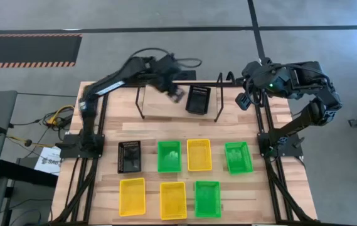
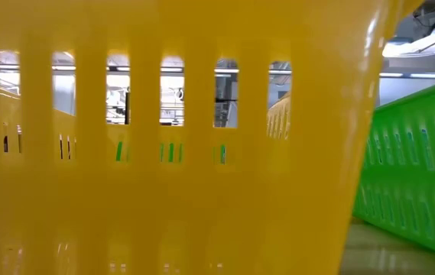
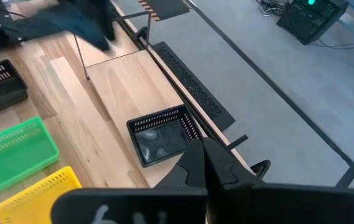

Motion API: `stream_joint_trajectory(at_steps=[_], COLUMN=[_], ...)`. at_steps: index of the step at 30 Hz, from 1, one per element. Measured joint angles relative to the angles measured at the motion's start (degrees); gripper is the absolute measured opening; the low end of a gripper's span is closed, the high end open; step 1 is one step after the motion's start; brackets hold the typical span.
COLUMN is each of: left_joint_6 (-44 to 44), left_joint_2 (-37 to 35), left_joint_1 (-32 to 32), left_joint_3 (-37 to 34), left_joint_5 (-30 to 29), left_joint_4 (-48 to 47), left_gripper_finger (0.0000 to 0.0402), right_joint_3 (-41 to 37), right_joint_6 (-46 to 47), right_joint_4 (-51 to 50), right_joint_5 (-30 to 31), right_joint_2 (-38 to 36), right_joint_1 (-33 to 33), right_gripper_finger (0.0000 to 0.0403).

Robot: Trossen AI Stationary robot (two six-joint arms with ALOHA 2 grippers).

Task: Stack baskets on shelf by color
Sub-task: Stack the left black basket on top of the other black basket on the shelf

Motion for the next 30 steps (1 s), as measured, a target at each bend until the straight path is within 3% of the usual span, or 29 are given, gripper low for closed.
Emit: stream_joint_trajectory(at_steps=[3, 5, 10, 14, 20, 30], left_joint_6=[-6.66, -11.94, -24.7, -34.48, -47.78, -64.57], left_joint_2=[-6.41, -10.36, -21.26, -28.28, -37.47, -47.85], left_joint_1=[-4.92, -9.71, -21.62, -29.91, -36.89, -45.66], left_joint_3=[-2.33, -4.05, -10.74, -19.64, -37.12, -64.49], left_joint_5=[-10.38, -17.9, -27.49, -34.11, -33.35, -16.43], left_joint_4=[-9.31, -10.39, -10.36, -10.3, -10.26, -10.29], left_gripper_finger=[0.0108, 0.0108, 0.0108, 0.0108, 0.0108, 0.0108], right_joint_3=[0.0, 0.02, 0.02, 0.02, 0.07, 0.02], right_joint_6=[-0.18, -0.17, -0.16, 0.24, 7.9, 18.7], right_joint_4=[-0.01, 0.01, 0.0, -0.02, -0.01, -0.01], right_joint_5=[-0.32, -1.29, -2.25, -7.0, -13.45, -16.46], right_joint_2=[0.0, 0.0, 0.0, 0.13, 1.87, 8.65], right_joint_1=[0.0, 0.0, 0.01, 0.0, 0.3, 5.04], right_gripper_finger=[0.0001, 0.0001, 0.0001, 0.0007, 0.0015, 0.0007])
